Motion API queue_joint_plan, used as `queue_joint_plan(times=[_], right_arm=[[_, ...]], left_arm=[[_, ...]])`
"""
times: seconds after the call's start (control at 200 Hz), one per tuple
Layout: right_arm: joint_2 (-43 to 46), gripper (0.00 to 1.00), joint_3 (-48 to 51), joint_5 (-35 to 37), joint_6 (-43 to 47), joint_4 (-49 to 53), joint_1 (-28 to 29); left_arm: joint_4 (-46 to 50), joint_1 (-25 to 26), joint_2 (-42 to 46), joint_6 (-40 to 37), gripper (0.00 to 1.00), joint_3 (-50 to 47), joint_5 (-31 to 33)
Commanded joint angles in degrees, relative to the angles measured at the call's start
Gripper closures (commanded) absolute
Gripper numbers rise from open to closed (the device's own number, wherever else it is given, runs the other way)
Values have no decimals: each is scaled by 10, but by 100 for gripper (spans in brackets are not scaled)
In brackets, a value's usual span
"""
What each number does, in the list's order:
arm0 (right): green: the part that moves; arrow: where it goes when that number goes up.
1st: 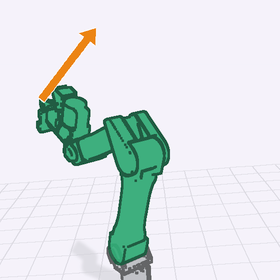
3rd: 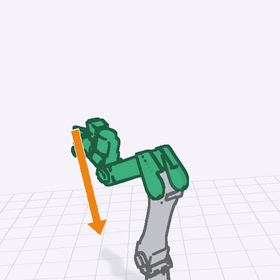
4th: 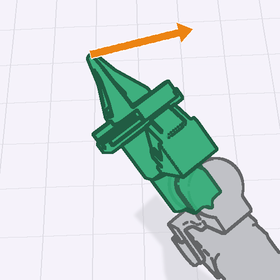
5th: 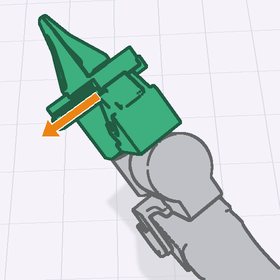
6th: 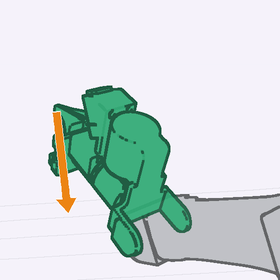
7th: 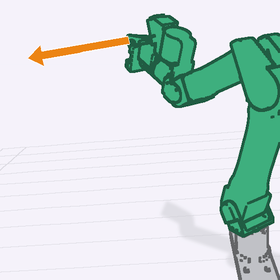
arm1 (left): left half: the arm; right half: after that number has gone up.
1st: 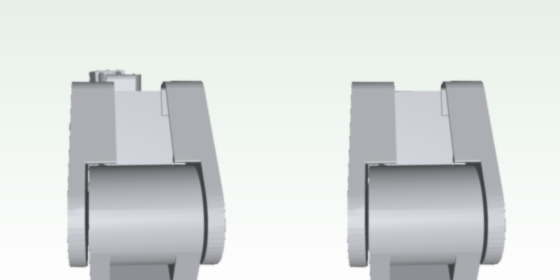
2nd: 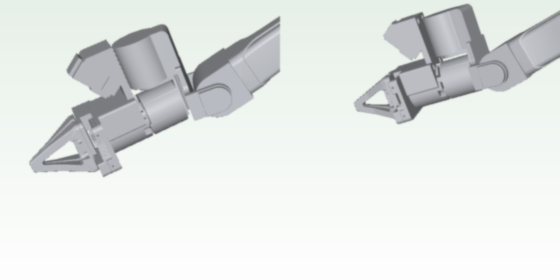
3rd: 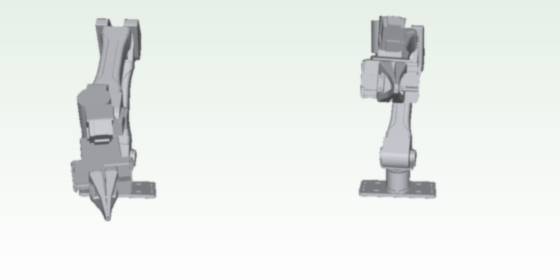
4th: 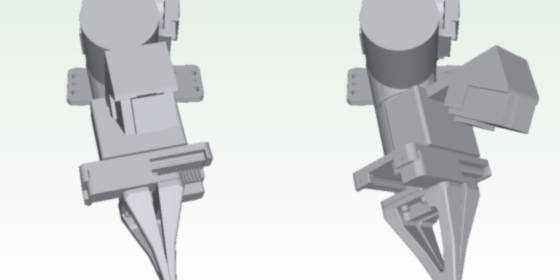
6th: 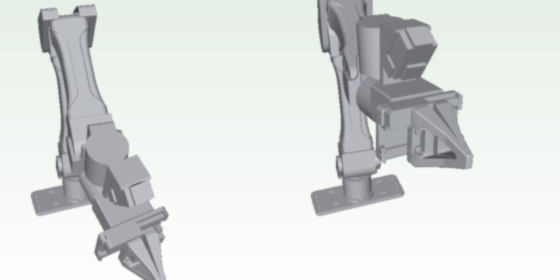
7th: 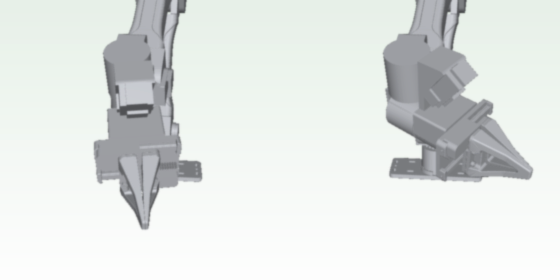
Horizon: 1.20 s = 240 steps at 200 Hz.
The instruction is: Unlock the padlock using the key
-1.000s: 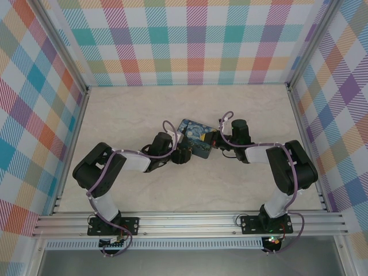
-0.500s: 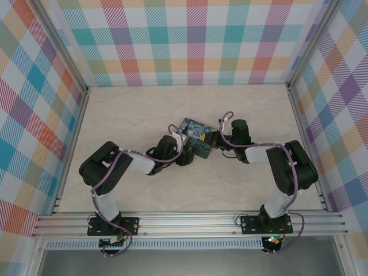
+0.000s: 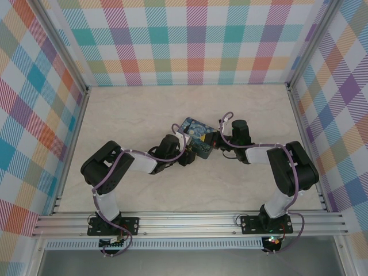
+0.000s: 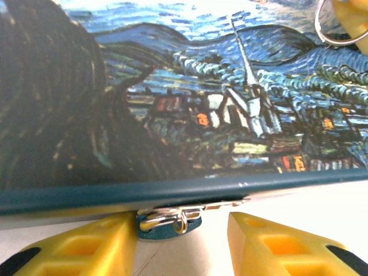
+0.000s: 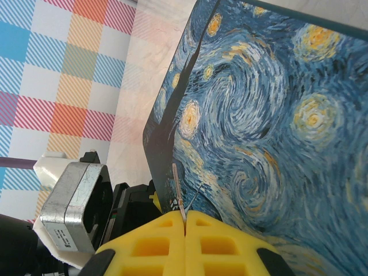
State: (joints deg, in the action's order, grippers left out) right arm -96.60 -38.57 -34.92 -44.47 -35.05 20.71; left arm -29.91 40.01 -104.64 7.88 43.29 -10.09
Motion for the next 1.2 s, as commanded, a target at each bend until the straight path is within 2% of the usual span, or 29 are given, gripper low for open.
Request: queue_joint_plan(times=[0.0, 0.29, 0.69, 1.195], right_arm=[[2, 100, 16, 7, 13, 40, 5], [4, 100, 18, 7, 10, 37, 6], [2, 100, 16, 11, 6, 36, 9], [3, 100, 16, 10, 4, 33, 11]], left_arm=[[6, 7, -5, -2, 56, 22, -13], [34, 8, -11, 27, 59, 37, 39], [6, 8, -24, 53, 61, 43, 13], [15, 9, -35, 62, 69, 55, 21]])
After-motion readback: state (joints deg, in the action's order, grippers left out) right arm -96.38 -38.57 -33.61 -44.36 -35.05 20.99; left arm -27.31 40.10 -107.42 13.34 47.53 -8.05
